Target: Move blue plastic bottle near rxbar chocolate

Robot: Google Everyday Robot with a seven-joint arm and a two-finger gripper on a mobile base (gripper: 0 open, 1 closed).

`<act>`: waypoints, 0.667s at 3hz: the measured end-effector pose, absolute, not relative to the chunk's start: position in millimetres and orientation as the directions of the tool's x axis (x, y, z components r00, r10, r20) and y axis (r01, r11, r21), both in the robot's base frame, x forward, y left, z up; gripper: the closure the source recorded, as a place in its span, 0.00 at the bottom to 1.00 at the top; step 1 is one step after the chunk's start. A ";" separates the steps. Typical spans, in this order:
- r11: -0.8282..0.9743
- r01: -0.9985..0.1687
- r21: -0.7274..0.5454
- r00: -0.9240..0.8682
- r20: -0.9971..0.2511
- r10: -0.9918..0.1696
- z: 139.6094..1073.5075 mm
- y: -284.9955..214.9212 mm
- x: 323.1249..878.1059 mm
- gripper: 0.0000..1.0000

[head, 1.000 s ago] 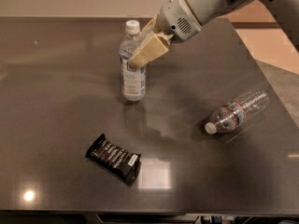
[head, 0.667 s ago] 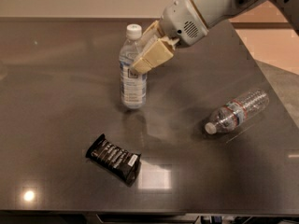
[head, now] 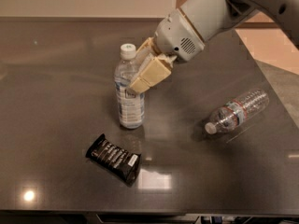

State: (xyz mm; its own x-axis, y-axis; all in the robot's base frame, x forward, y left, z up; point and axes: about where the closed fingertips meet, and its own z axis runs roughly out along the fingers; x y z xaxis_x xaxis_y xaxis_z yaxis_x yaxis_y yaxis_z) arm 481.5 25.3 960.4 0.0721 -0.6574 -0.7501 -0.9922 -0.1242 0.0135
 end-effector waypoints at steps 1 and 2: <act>-0.151 -0.988 0.026 0.082 -0.744 -0.663 951.7 26.7 471.6 1.00; -0.165 -0.986 0.028 0.090 -0.743 -0.663 946.2 27.4 464.9 0.83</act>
Offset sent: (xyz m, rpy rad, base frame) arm -0.0242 -0.0010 -0.0214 -0.0143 0.0176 0.0568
